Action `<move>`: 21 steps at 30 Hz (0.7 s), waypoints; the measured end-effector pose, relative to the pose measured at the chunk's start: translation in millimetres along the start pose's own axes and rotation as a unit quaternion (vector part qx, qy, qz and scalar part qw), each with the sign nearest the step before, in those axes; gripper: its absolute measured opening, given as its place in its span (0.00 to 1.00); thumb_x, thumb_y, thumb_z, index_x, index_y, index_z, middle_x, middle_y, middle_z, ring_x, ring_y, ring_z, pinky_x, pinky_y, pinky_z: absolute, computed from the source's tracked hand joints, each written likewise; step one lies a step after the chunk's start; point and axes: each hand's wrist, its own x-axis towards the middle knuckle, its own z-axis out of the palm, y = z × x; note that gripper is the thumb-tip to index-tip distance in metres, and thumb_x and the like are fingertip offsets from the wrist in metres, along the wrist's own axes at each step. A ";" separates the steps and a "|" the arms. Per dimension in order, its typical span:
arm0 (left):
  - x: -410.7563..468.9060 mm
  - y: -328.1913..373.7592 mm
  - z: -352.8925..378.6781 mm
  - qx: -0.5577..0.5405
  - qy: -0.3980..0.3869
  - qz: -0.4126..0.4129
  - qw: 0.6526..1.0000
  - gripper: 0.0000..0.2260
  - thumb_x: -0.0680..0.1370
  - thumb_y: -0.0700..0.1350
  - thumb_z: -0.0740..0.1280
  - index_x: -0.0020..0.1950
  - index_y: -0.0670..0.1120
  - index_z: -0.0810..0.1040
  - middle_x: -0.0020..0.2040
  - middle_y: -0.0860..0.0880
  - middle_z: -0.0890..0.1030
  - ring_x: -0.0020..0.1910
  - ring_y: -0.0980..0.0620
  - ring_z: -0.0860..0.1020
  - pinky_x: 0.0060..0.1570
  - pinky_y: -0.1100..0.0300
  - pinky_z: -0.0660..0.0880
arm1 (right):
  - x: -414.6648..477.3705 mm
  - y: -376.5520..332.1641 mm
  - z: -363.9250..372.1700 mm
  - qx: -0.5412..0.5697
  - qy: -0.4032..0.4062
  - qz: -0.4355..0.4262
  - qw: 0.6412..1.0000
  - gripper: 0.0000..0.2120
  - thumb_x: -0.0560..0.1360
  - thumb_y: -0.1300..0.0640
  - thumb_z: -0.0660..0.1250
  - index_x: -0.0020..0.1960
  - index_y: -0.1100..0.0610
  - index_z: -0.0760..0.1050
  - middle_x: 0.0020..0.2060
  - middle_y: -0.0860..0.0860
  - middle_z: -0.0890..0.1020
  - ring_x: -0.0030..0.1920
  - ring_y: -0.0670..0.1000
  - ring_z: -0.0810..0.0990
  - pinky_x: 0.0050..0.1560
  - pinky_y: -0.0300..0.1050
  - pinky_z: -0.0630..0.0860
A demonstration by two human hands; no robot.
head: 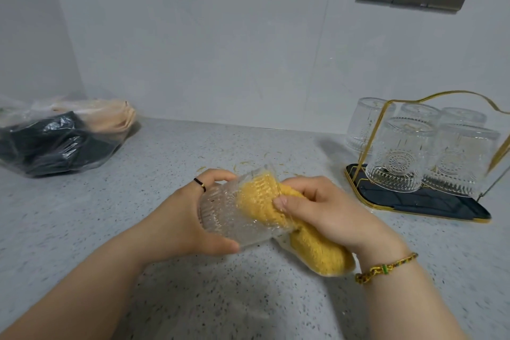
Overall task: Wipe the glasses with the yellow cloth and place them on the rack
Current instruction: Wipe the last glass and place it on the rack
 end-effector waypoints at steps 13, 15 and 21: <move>5.0 -17.1 -0.1 -0.251 0.026 -0.048 0.966 0.43 0.38 0.63 0.78 0.53 0.58 0.76 0.54 0.47 0.80 0.54 0.47 0.79 0.55 0.51 0.75 | -7.3 -6.3 -8.1 0.065 0.103 -0.021 0.992 0.10 0.60 0.49 0.71 0.40 0.47 0.77 0.36 0.41 0.82 0.38 0.38 0.79 0.39 0.29 0.73; 6.4 -22.2 1.6 -0.314 0.018 -0.049 0.948 0.46 0.38 0.61 0.80 0.54 0.52 0.76 0.47 0.49 0.84 0.47 0.50 0.82 0.46 0.59 0.78 | -9.9 -8.5 -10.1 0.067 0.059 -0.037 0.995 0.18 0.58 0.48 0.72 0.48 0.42 0.77 0.44 0.34 0.81 0.47 0.35 0.78 0.44 0.26 0.72; 7.5 -20.9 -3.3 -0.336 0.007 -0.051 0.940 0.47 0.38 0.61 0.80 0.55 0.50 0.75 0.44 0.51 0.85 0.44 0.53 0.83 0.39 0.64 0.78 | -8.0 -6.2 -6.2 0.079 0.117 -0.042 0.989 0.22 0.69 0.66 0.69 0.53 0.44 0.69 0.52 0.40 0.76 0.46 0.36 0.77 0.44 0.32 0.76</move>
